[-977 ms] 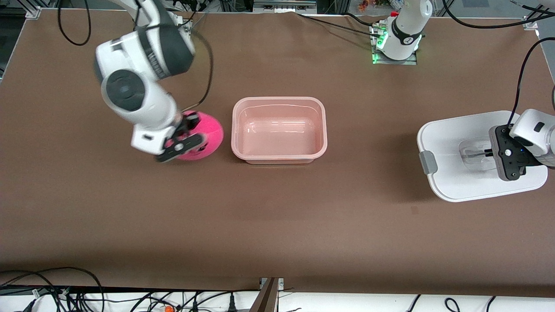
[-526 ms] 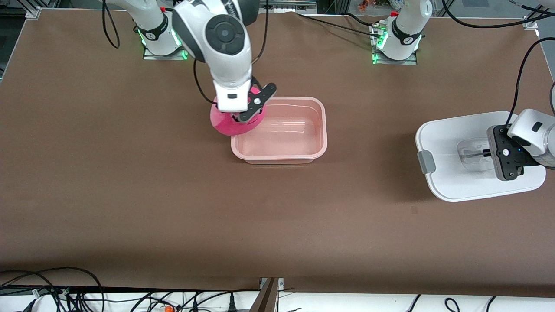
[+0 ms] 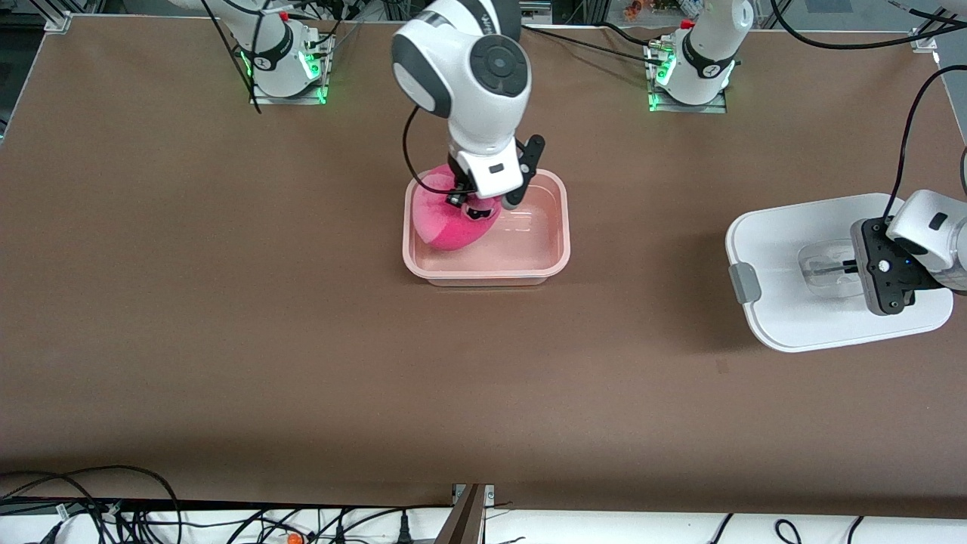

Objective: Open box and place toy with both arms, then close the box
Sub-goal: 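Carry the pink toy over the pink box and lower it inside, then open the right gripper and withdraw while the left gripper lifts the lid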

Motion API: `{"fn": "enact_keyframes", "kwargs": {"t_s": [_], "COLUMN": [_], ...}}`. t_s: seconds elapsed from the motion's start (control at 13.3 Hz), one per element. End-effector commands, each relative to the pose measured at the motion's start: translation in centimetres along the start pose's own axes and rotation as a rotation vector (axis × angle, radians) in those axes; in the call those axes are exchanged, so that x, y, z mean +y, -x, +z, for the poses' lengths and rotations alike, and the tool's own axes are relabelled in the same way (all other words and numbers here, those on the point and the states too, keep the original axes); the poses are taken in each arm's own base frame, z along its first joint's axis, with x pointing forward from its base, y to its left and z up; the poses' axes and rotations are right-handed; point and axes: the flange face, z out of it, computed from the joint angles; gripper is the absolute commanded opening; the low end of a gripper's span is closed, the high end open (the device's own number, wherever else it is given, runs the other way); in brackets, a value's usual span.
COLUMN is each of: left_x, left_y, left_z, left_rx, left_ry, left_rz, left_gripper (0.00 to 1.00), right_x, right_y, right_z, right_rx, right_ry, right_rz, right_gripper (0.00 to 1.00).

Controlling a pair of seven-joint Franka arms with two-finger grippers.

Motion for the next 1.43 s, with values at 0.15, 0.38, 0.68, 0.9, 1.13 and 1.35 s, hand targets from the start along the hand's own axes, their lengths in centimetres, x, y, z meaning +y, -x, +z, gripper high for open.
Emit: {"fn": "enact_keyframes", "kwargs": {"t_s": [0.15,0.38,0.68,0.9,1.13,1.35], "left_x": [-0.2,-0.1,-0.1,0.0,0.2,0.3], "left_y": [0.5,0.3,0.2,-0.6,-2.1,-2.7], "left_z": [-0.4,-0.3,-0.3,-0.5,-0.6,-0.6], "left_rx": [0.009,0.01,0.01,0.012,0.066,0.089], "left_ry": [0.0,0.001,0.001,-0.001,0.005,0.007], "left_rz": [0.018,0.022,0.025,0.04,0.059,0.066], "left_gripper": [0.0,0.0,0.0,0.0,0.0,0.0], "right_x": [-1.1,-1.7,-2.3,-2.4,-2.6,-2.3], "right_y": [-2.1,-3.7,-5.1,-5.3,-5.2,-4.6], "right_z": [3.1,7.8,10.3,9.6,7.9,5.1], "right_rx": [-0.11,-0.187,-0.175,-0.152,-0.128,-0.091], "right_ry": [0.084,0.125,0.135,0.146,0.144,0.154], "right_rz": [-0.115,-0.144,-0.107,-0.068,-0.066,-0.057], "right_gripper": [0.0,0.0,0.96,1.0,1.0,1.0]}}
